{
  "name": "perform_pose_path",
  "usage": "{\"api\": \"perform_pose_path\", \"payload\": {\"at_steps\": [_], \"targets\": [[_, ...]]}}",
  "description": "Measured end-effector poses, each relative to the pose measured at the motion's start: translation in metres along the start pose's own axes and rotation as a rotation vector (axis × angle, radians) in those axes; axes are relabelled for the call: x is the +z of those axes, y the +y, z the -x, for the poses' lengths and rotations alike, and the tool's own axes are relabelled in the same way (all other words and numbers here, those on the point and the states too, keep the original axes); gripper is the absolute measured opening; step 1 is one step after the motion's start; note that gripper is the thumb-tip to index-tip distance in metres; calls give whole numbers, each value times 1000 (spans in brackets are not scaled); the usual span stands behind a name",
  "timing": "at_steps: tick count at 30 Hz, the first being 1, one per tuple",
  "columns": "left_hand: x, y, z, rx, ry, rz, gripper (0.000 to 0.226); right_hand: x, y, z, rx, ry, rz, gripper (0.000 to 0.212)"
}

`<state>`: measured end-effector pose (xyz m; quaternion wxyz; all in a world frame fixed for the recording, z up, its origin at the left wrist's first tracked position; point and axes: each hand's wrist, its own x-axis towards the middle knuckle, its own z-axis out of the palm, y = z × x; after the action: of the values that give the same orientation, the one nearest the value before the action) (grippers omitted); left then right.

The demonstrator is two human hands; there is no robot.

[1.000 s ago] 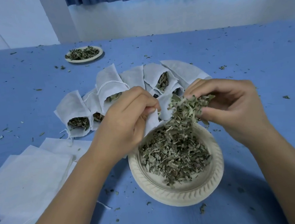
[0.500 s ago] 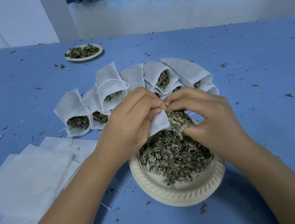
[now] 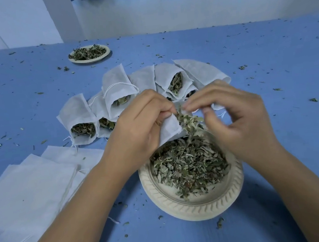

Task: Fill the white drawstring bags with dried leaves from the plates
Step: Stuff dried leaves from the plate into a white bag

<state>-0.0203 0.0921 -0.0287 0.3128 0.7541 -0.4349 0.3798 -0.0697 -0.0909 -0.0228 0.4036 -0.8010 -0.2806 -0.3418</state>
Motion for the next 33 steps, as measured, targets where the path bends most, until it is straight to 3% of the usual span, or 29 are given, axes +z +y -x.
{"api": "perform_pose_path", "payload": {"at_steps": [2, 6, 12, 15, 19, 23, 27, 33], "targets": [[-1, -2, 0, -18, 20, -4, 20, -6, -4, -1, -45, 36, -63, 15], [0, 0, 1, -36, 38, 12, 21, 2, -9, -1, -153, -120, 31, 15], [-1, 0, 1, -5, 35, 34, 21, 3, -4, 1, -17, 34, -190, 18], [1, 3, 2, 18, 28, 60, 20, 7, -4, 3, 15, 97, -143, 12], [1, 3, 3, 24, 46, 103, 19, 15, -5, 4, -27, -54, -20, 7], [-1, 2, 2, -13, 75, 79, 21, 4, 0, 1, -6, -123, -61, 11], [-3, 2, 0, -47, 107, 56, 22, -4, 4, -3, 71, -214, -144, 30], [-3, 2, 0, -34, 70, 49, 20, -2, 4, -2, 115, -88, -270, 18]]}}
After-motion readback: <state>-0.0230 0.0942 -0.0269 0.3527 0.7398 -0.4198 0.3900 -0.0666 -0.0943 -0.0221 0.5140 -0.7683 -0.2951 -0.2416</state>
